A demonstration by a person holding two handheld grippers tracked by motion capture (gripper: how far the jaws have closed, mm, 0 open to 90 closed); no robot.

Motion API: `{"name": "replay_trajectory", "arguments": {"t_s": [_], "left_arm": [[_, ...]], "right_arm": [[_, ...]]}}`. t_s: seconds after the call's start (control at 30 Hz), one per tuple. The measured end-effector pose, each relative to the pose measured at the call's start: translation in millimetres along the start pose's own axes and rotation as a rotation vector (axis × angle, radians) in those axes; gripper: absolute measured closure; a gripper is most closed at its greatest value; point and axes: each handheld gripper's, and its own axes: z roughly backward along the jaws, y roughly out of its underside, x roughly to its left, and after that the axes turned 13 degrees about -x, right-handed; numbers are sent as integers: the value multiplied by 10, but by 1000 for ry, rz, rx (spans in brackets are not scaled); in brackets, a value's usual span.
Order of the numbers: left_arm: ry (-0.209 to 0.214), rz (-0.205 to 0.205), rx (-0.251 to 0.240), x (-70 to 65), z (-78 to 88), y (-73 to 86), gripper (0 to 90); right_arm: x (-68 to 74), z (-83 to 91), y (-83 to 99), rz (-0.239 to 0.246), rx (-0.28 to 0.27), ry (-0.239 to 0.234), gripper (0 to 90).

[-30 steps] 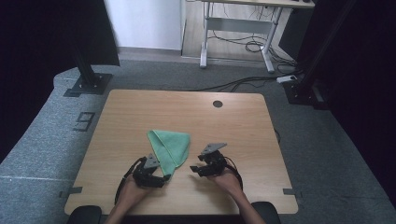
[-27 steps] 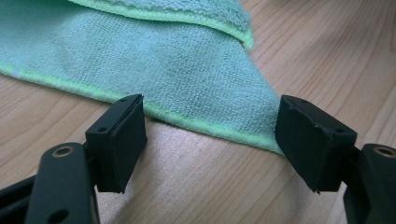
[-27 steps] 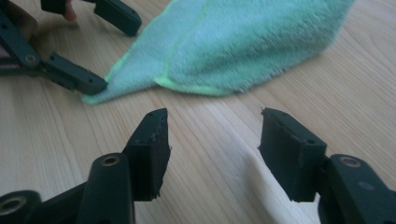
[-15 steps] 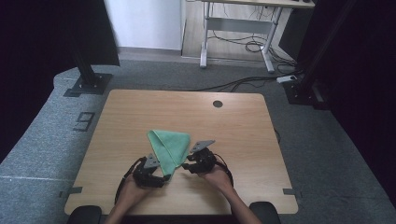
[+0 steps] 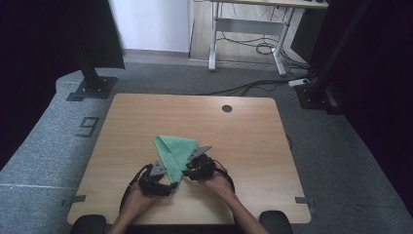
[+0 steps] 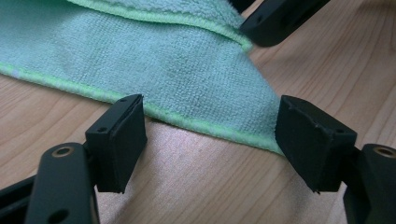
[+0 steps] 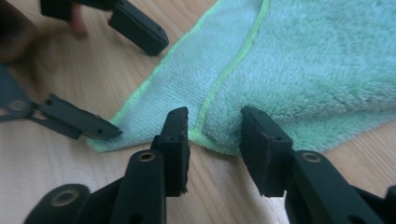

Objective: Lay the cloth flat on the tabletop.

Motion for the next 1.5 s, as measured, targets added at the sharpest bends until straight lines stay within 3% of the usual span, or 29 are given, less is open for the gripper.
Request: {"name": "replay_trajectory", "arguments": {"t_s": [0.1, 0.2, 0.23, 0.43, 0.53, 0.67, 0.8, 0.87, 0.97, 1.0, 1.23, 1.5], "left_arm": [[0, 0, 0, 0, 0, 0, 245], [0, 0, 0, 1, 0, 0, 246], [0, 0, 0, 1, 0, 0, 245], [1, 1, -1, 0, 0, 0, 245], [1, 1, -1, 0, 0, 0, 245], [0, 2, -2, -1, -1, 0, 245], [0, 2, -1, 0, 0, 0, 245], [0, 2, -2, -1, 0, 1, 245], [0, 1, -1, 0, 0, 0, 246], [0, 0, 0, 1, 0, 0, 246], [0, 2, -2, -1, -1, 0, 245], [1, -2, 2, 2, 2, -1, 246]], "right_arm": [[31, -76, 32, 36, 35, 21, 731], [38, -76, 41, 36, 19, 40, 878], [38, -65, 40, 34, 12, 39, 890], [-12, 110, -70, 35, -36, 63, 892], [-58, 184, -121, 7, -50, 50, 890], [-33, 92, -79, -6, -23, 7, 728], [33, -59, -16, -1, -1, 4, 568], [52, -123, 14, 12, 20, 14, 596], [66, -122, 30, 41, 16, 57, 819], [56, -113, 32, 37, 15, 56, 838], [-24, 52, -51, 10, -35, 58, 850], [-209, 366, -266, 3, -94, 109, 845]]}}
